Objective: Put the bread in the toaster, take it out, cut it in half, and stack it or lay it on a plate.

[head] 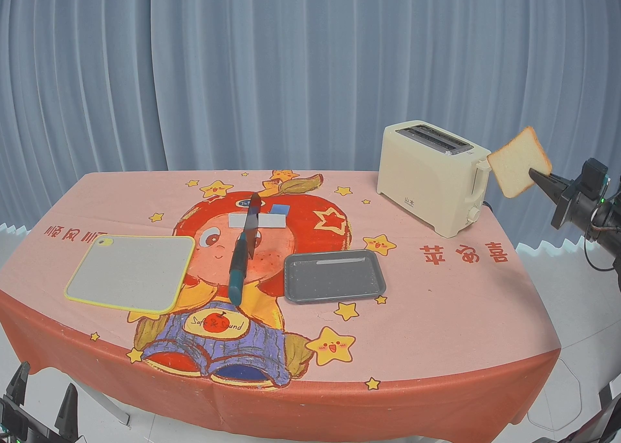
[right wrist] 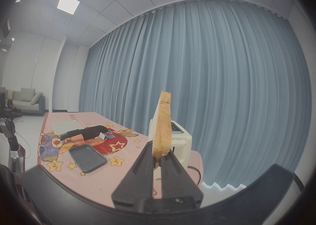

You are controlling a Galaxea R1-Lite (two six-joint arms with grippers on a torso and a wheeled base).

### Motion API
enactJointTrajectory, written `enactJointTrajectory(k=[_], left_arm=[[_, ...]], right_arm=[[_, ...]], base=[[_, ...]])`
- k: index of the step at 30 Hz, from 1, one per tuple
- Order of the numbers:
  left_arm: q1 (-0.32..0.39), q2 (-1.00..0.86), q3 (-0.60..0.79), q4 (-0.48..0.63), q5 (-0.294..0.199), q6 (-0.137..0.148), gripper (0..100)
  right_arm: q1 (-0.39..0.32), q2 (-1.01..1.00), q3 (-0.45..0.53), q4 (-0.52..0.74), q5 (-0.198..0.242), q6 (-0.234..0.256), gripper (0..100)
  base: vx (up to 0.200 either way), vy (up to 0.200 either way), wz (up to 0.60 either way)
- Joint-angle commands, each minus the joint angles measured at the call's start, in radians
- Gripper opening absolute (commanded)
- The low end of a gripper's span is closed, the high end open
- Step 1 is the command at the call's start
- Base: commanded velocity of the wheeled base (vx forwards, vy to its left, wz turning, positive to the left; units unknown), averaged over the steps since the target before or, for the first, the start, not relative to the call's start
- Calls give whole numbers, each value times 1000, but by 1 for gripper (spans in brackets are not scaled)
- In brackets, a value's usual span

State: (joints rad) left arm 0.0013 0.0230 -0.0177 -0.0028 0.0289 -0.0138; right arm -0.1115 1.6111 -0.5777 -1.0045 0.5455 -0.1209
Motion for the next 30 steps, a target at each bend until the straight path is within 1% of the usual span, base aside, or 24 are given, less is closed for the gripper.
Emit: enactJointTrajectory(k=[1,15,16,19,30], left_arm=[[0,2,18,0,0,0,100],[0,2,18,0,0,-2,100],[0,2,18,0,0,-2,100],[0,2,18,0,0,0,100],[0,2,18,0,0,0,100]], right_arm=[[0,59,-62,0,1,1,0],[3,178,-251,1,-1,0,0],[3,178,-251,1,-1,0,0],[13,208,-312,4,-1,0,0],[64,322,-465,17,-3,0,0]], base=[[0,0,0],[0,0,0],[0,0,0],[0,0,0],[0,0,0]])
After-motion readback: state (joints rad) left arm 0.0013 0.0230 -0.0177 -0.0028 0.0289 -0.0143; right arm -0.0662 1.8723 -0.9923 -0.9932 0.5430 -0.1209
